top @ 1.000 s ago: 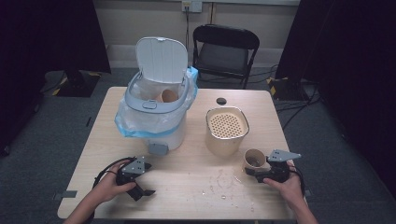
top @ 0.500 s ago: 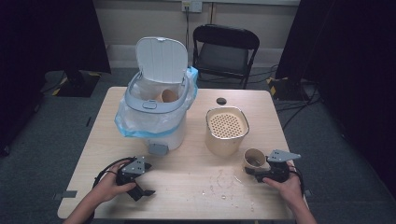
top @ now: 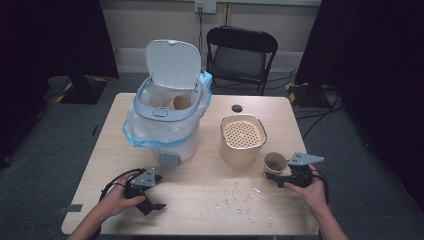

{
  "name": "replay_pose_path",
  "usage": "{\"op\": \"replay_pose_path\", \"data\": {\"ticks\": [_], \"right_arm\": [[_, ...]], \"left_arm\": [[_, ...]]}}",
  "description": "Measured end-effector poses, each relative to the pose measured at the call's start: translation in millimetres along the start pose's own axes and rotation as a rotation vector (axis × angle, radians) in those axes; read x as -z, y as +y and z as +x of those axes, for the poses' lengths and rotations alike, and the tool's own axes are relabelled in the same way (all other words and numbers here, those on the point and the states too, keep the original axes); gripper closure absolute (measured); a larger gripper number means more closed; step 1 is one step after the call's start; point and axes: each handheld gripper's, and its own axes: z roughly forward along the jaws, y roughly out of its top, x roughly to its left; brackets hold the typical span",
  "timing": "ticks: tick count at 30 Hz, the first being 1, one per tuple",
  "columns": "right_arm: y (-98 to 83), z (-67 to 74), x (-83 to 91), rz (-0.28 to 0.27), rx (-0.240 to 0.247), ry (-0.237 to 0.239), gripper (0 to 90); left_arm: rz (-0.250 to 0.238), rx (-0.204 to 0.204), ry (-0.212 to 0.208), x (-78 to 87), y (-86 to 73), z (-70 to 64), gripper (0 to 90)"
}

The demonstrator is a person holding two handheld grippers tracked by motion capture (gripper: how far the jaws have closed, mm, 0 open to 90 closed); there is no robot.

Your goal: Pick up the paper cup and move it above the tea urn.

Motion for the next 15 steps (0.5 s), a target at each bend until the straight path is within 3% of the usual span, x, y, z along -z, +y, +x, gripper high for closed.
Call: {"op": "replay_pose_path", "data": {"ticks": [15], "right_arm": [[26.1,-26.6,2.6,-0.014,-0.017,-0.05,30.5]], "left_arm": [[0.0,0.0,0.0,0.0,0.0,0.0,0.0]]}}
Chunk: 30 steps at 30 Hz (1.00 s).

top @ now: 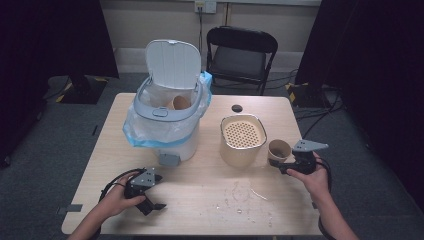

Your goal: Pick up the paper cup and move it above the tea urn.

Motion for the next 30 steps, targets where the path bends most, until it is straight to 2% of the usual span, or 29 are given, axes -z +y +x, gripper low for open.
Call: {"op": "replay_pose_path", "data": {"ticks": [7,11,15,21,25,30], "right_arm": [[8.4,-13.2,-2.3,0.016,-0.003,-0.036,30.5],[10.7,-23.1,-4.4,0.005,-0.031,-0.051,30.5],[14.9,-31.4,-6.7,0.01,-0.028,-0.072,30.5],[21.9,-41.9,-11.9,-0.017,-0.045,-0.082,30.6],[27.2,-46.6,-16.9,0.004,-0.037,-0.088,30.8],[35.4,-52.4,-23.5,0.002,-0.032,-0.086,30.9]], "left_arm": [[0.001,0.0,0.001,0.0,0.1,-0.3,0.0],[0.001,0.0,0.002,0.0,0.1,-0.3,0.0],[0.001,0.0,0.001,0.0,0.1,-0.3,0.0],[0.001,0.001,0.001,0.0,0.1,-0.3,0.0],[0.001,0.0,0.001,0.0,0.1,-0.3,0.0],[0.001,0.001,0.001,0.0,0.1,-0.3,0.0]]}}
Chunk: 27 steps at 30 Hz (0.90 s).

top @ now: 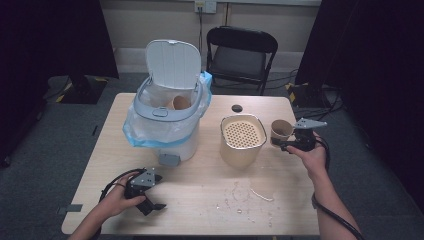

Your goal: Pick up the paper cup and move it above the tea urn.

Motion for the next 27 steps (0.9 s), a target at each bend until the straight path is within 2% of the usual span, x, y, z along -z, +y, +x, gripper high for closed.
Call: {"op": "replay_pose_path", "data": {"ticks": [4,11,27], "right_arm": [[6.4,-3.8,-6.2,-0.01,0.0,-0.003,30.9],[17.6,-10.3,-16.4,-0.003,0.027,-0.005,31.1],[40.8,-20.6,-29.8,-0.019,0.056,-0.01,31.2]], "left_arm": [[0.0,0.0,0.0,0.0,0.0,0.0,0.0],[0.0,0.0,0.0,0.0,0.0,0.0,0.0],[0.0,0.0,0.0,0.0,0.0,0.0,0.0]]}}
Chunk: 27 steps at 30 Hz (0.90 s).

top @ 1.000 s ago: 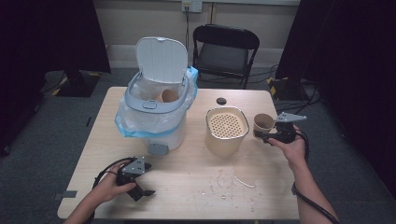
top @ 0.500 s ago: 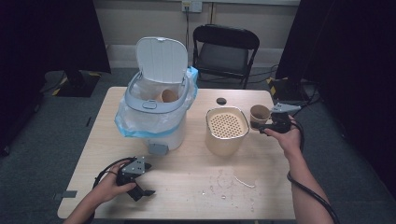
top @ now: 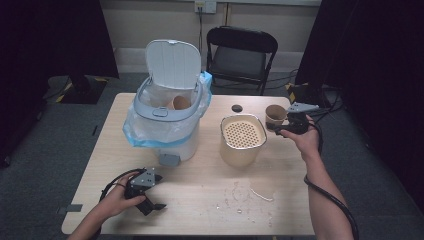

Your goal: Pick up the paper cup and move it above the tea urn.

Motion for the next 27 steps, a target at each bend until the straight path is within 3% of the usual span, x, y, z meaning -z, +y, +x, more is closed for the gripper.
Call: {"op": "replay_pose_path", "data": {"ticks": [15,23,27], "right_arm": [[16.0,-10.0,-6.0,0.001,0.047,-0.042,31.5],[24.1,-9.6,-9.5,0.004,0.104,-0.054,31.7],[28.8,-7.8,-9.4,0.002,0.149,-0.083,31.8]], "left_arm": [[0.0,0.0,0.0,0.0,0.0,0.0,0.0],[-0.001,-0.001,0.001,0.0,0.1,0.0,0.0],[-0.001,-0.001,0.001,0.0,0.1,0.0,0.0]]}}
